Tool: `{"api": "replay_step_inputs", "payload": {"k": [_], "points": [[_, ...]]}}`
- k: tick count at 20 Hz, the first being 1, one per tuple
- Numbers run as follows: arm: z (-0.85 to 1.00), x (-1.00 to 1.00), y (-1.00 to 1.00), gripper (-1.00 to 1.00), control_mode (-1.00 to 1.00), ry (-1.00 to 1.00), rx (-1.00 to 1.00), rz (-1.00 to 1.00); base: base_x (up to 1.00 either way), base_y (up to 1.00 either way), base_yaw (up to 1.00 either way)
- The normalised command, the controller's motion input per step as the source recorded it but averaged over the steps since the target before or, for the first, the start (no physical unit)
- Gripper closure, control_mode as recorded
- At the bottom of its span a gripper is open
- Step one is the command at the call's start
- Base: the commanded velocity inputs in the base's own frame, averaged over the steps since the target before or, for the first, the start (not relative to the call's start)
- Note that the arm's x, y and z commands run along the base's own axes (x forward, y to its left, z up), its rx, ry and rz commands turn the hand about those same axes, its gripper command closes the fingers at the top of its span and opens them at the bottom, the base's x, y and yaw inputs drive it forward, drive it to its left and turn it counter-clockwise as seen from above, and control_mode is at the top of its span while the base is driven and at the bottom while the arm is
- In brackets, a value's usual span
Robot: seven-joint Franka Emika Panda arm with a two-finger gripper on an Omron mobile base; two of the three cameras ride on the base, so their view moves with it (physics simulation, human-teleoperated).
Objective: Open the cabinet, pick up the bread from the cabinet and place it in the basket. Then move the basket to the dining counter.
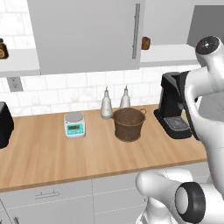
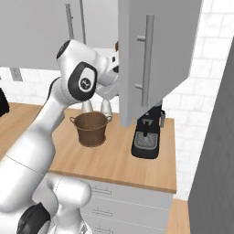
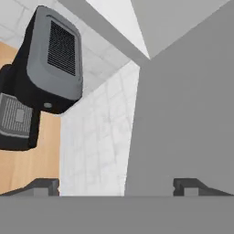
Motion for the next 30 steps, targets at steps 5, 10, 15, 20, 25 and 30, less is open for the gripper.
{"api": "replay_step_inputs", "payload": {"k": [5,10,15,20,25,30], "points": [[-0.04,-0.11,0.23,-1.00,-1.00,-0.16,0.25,0.00,0.00,0.00,0.00],[-0.09,0.00,1.00,-1.00,-1.00,-0.13,0.23,0.03,0.00,0.00,0.00],[0.00,0.00,1.00,-1.00,-1.00,-0.07,0.33,0.04,0.00,0.00,0.00],[0.23,0.01,1.00,-1.00,-1.00,-0.03,0.33,0.01,0.00,0.00,0.00],[0.74,0.17,1.00,-1.00,-1.00,-0.15,0.13,0.00,0.00,0.00,0.00],[0.50,0.45,0.86,-1.00,-1.00,-0.19,0.00,0.00,0.00,0.00,0.00]]}}
